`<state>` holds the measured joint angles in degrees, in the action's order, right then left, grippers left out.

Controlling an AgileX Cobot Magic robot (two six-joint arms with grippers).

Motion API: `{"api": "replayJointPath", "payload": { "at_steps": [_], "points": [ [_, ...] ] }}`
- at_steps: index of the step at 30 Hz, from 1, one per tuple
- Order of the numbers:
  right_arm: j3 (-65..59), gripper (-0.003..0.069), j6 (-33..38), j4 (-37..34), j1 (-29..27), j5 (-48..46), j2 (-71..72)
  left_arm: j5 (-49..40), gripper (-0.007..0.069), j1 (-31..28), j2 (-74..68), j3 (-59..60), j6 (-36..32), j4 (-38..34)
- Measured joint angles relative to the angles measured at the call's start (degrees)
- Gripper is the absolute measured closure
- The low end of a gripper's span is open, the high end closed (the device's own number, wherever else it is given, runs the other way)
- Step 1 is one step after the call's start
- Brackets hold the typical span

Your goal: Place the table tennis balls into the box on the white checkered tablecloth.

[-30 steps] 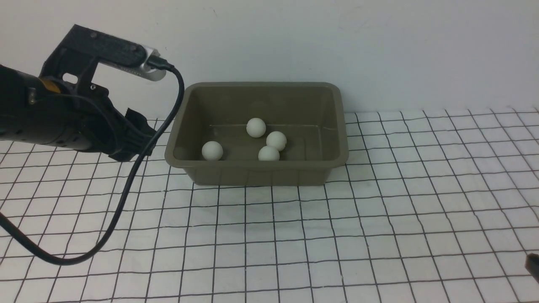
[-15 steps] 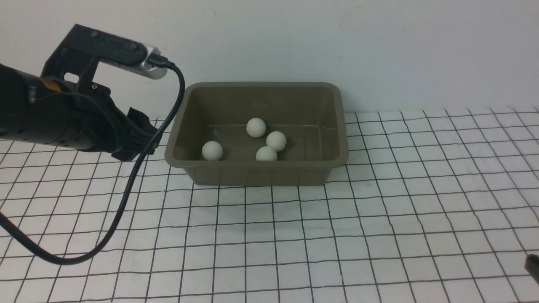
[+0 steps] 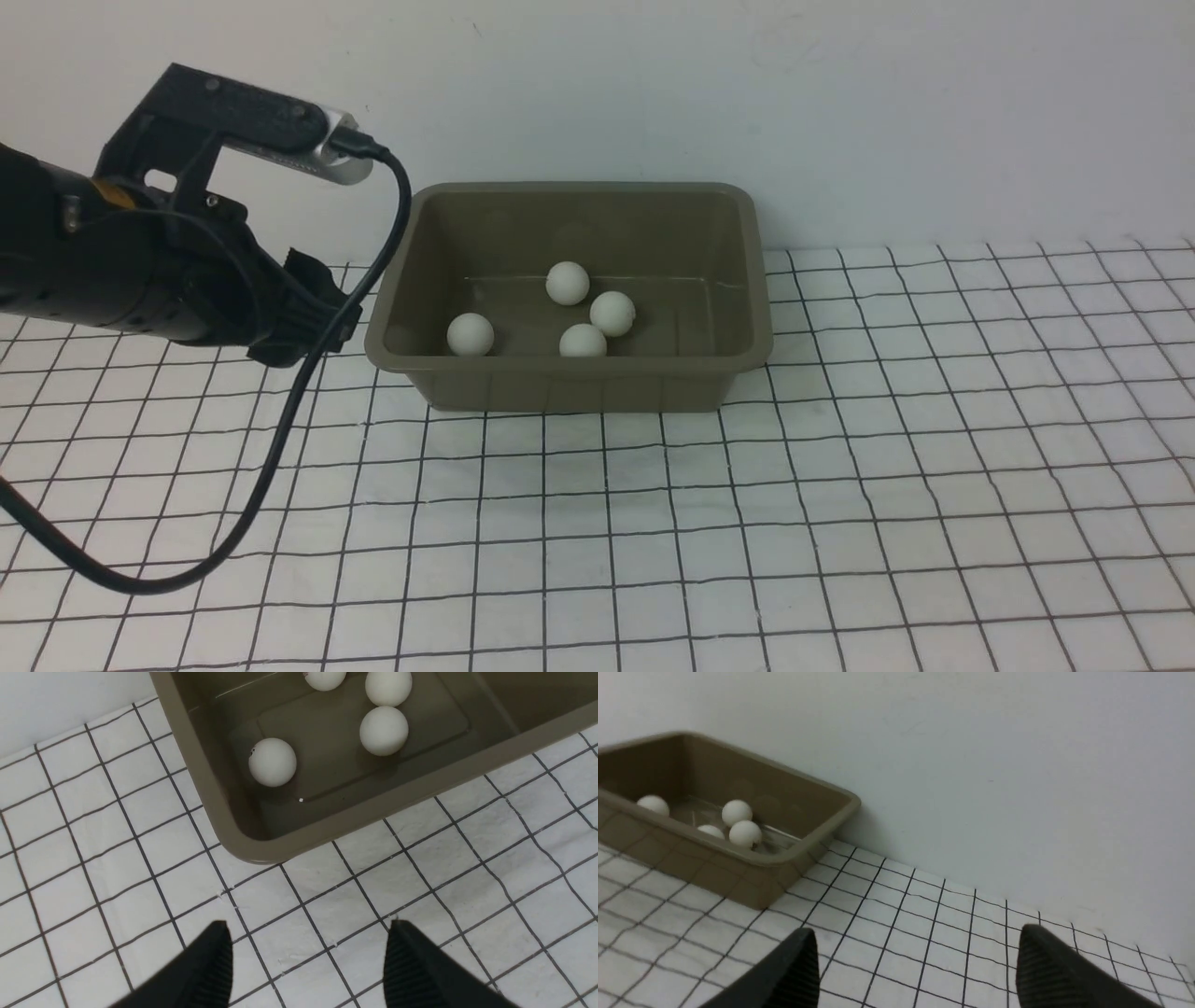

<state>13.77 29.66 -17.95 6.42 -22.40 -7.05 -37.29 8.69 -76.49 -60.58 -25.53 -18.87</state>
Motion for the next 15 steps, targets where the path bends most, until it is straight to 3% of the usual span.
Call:
{"api": "replayJointPath", "payload": {
  "at_steps": [3,15],
  "points": [
    [-5.8,0.0144,0.0,-4.3,-2.6,2.1,4.2,0.0,0.0230,0.0,0.0,0.0,-0.2,0.0],
    [-12.5,0.0144,0.0,-4.6,-5.3,0.1,7.7,-1.5,0.0230,0.0,0.0,0.0,-1.6,-1.2]
  ]
}}
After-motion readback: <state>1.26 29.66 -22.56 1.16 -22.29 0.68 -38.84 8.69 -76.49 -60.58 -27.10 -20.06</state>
